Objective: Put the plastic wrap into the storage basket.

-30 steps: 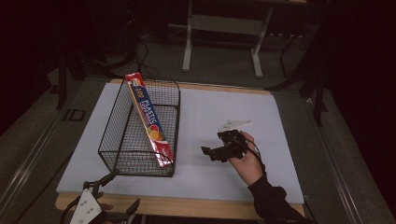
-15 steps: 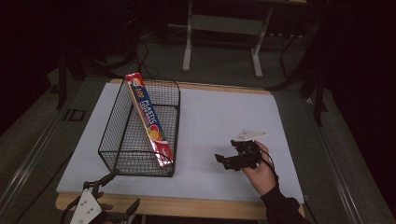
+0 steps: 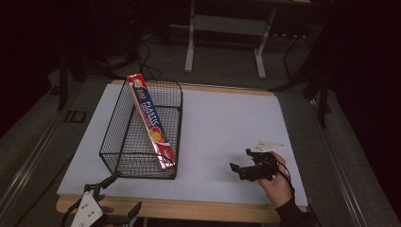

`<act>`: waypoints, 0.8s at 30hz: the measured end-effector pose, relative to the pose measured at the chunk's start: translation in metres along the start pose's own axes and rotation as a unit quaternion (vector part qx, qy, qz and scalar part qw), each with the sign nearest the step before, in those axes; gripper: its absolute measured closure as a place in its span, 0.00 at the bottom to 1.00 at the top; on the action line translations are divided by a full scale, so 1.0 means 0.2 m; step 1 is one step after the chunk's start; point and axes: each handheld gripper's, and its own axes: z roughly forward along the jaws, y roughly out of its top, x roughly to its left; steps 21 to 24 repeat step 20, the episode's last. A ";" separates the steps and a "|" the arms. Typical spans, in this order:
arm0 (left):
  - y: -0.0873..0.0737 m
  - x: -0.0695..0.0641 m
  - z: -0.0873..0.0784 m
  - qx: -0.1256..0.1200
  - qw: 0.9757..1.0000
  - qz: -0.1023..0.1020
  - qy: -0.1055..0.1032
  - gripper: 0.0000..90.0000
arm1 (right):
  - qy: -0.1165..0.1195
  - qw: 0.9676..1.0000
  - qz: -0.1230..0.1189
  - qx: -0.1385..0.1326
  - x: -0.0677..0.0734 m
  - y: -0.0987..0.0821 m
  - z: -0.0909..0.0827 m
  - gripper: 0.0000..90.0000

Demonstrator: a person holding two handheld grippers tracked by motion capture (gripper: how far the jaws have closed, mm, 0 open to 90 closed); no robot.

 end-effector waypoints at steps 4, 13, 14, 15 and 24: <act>0.00 0.00 0.00 -0.001 1.000 0.000 -0.002 0.00 | -0.019 1.000 0.006 -0.007 -0.03 -0.05 -0.03 0.15; 0.00 0.00 0.00 0.001 1.000 0.001 -0.003 0.00 | -0.031 0.999 0.001 -0.015 -0.05 -0.08 0.01 0.15; 0.00 0.00 0.00 0.001 1.000 0.001 -0.003 0.00 | -0.032 0.999 -0.002 -0.013 -0.05 -0.08 0.02 0.15; 0.00 0.00 0.00 0.000 1.000 0.000 -0.003 0.00 | -0.032 0.999 -0.006 -0.010 -0.04 -0.08 0.03 0.14; 0.00 0.00 0.00 0.000 1.000 0.001 -0.003 0.00 | -0.030 0.999 -0.011 -0.006 -0.04 -0.08 0.04 0.14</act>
